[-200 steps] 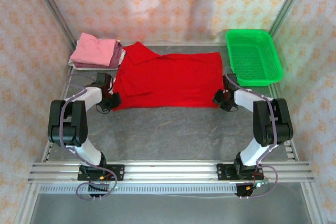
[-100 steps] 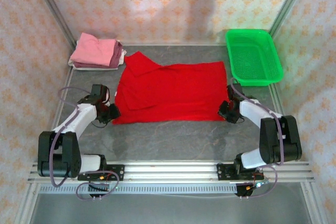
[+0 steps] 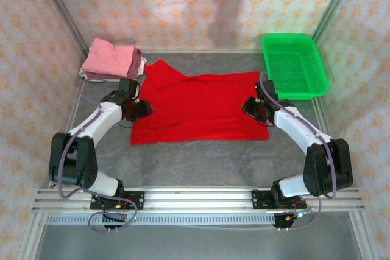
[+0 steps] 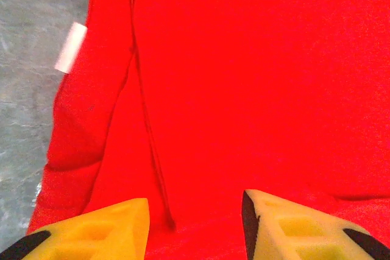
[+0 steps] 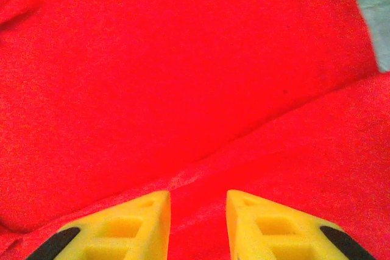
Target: Fold and stack the t-shirts
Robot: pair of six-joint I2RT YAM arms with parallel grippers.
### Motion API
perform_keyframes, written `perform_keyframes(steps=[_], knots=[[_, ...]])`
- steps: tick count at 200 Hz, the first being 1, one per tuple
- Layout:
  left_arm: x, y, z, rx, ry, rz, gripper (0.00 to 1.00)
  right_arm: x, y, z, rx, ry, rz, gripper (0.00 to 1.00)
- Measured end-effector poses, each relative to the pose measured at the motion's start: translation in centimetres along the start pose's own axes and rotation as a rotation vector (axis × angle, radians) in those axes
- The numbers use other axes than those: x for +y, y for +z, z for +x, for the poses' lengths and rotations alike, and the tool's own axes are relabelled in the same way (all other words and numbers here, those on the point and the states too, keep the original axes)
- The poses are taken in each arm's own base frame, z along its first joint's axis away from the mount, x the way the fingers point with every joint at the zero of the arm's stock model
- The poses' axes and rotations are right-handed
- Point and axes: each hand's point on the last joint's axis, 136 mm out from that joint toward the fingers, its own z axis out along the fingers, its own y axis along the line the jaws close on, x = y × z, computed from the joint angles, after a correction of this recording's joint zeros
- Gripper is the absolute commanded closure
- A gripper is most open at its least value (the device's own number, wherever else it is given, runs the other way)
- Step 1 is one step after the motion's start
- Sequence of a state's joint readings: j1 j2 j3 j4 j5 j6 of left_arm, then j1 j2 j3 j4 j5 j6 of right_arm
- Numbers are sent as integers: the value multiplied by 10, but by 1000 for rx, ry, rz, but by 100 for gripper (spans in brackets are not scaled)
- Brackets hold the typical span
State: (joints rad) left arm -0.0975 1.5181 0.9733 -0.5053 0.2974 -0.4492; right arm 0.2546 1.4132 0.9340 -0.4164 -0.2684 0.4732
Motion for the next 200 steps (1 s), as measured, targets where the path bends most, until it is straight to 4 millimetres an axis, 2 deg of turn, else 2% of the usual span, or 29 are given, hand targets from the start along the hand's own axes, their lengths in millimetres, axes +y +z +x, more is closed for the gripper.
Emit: perform_keyframes(steps=[28, 50, 74, 86, 100, 125, 189, 200], knots=[[3, 27, 8, 70, -1, -24, 52, 17, 6, 0, -5, -64, -24, 69], [4, 37, 13, 92, -1, -35, 57, 22, 8, -3, -17, -78, -37, 68], [1, 44, 12, 90, -7, -27, 67, 24, 8, -6, -27, -80, -42, 68], [0, 47, 12, 90, -10, -26, 79, 25, 8, -7, -31, -81, -44, 68], [-2, 49, 13, 90, -3, -24, 83, 25, 9, -8, -32, -80, -44, 68], [-3, 49, 12, 83, -2, -21, 100, 26, 9, -8, -31, -80, -42, 68], [-13, 44, 17, 78, 37, -24, 100, 25, 13, -10, -34, -80, -36, 68], [-16, 38, 17, 64, 44, -21, 77, 25, 13, -10, -36, -80, -37, 67]])
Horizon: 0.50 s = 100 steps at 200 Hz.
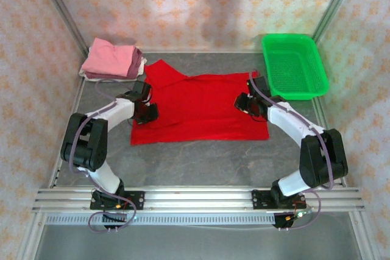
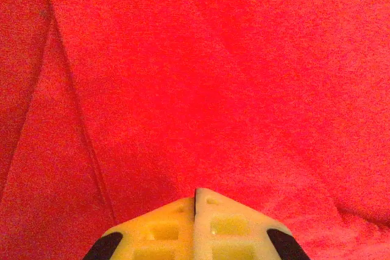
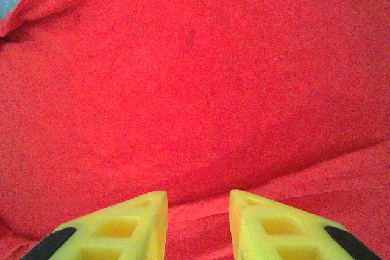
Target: Fold and stack the t-shirts
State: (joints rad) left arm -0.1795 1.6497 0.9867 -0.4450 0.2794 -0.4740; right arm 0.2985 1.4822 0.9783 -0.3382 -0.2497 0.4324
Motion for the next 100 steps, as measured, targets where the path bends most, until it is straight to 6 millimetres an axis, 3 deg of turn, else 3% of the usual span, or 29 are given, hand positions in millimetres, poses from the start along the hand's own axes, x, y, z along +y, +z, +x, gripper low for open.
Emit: perform_keyframes(steps=[31, 52, 82, 100], knots=[[7, -23, 8, -58, -26, 1, 61, 0, 0, -1, -6, -1, 3, 67], [14, -22, 15, -52, -31, -22, 61, -1, 1, -1, -4, -5, 6, 67], [22, -6, 28, 0, -36, -57, 64, -3, 8, 1, 8, -6, 15, 67], [25, 4, 34, 27, -36, -72, 73, -4, 10, 2, 14, -6, 19, 67]])
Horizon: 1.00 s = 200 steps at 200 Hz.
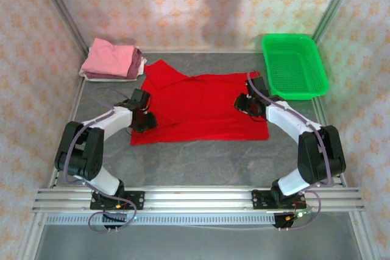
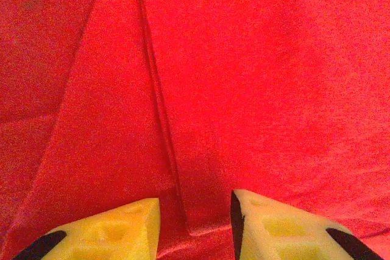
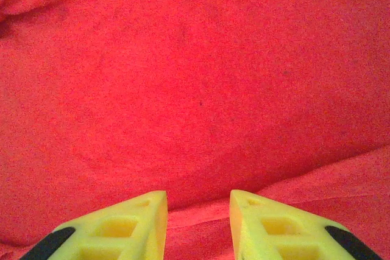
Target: Fold and stack the t-shirts
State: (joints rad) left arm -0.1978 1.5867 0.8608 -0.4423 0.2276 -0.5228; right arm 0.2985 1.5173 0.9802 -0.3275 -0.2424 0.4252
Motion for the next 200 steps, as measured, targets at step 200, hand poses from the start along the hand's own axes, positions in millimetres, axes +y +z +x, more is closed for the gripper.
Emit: perform_keyframes(steps=[200], knots=[[-7, 1, -16, -38, 44, -31, 88, 2, 2, -3, -2, -1, -2, 66]])
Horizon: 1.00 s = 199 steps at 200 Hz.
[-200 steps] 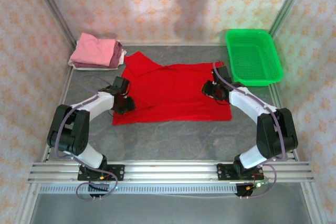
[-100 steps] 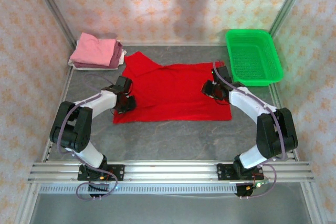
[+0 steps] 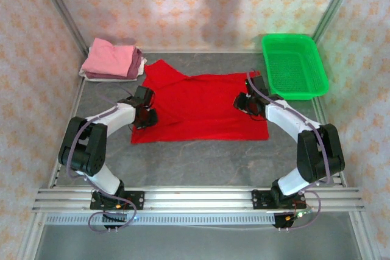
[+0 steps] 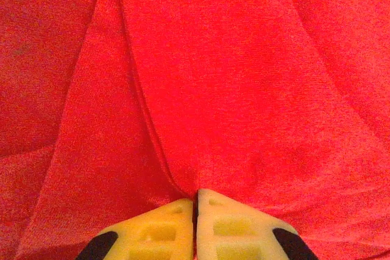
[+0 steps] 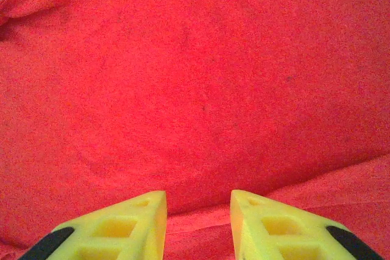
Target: Fold and stack the t-shirts
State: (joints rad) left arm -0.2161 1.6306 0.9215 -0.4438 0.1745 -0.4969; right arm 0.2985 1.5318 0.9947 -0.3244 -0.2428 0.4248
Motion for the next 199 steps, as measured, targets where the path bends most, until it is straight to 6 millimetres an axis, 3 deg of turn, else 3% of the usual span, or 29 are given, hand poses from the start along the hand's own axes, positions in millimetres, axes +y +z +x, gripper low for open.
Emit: perform_keyframes(steps=[8, 30, 54, 85, 136, 199], knots=[[0, 1, 1, 4, 0, -2, 79, 0, 0, 0, 0, 0, 0, 66], [1, 3, 2, 9, -1, -5, 76, 0, 0, 0, 0, 0, 0, 66], [0, 3, 1, 5, 0, -3, 92, 0, 0, 0, 0, 0, 0, 66], [0, 3, 0, 3, -2, -1, 100, 0, 0, 0, 0, 0, -1, 66], [-5, -2, -5, -9, -1, 6, 100, 0, 0, 0, -1, 0, -1, 66], [-32, -21, -28, -67, 31, 56, 100, 0, 0, 0, -1, 0, -1, 66]])
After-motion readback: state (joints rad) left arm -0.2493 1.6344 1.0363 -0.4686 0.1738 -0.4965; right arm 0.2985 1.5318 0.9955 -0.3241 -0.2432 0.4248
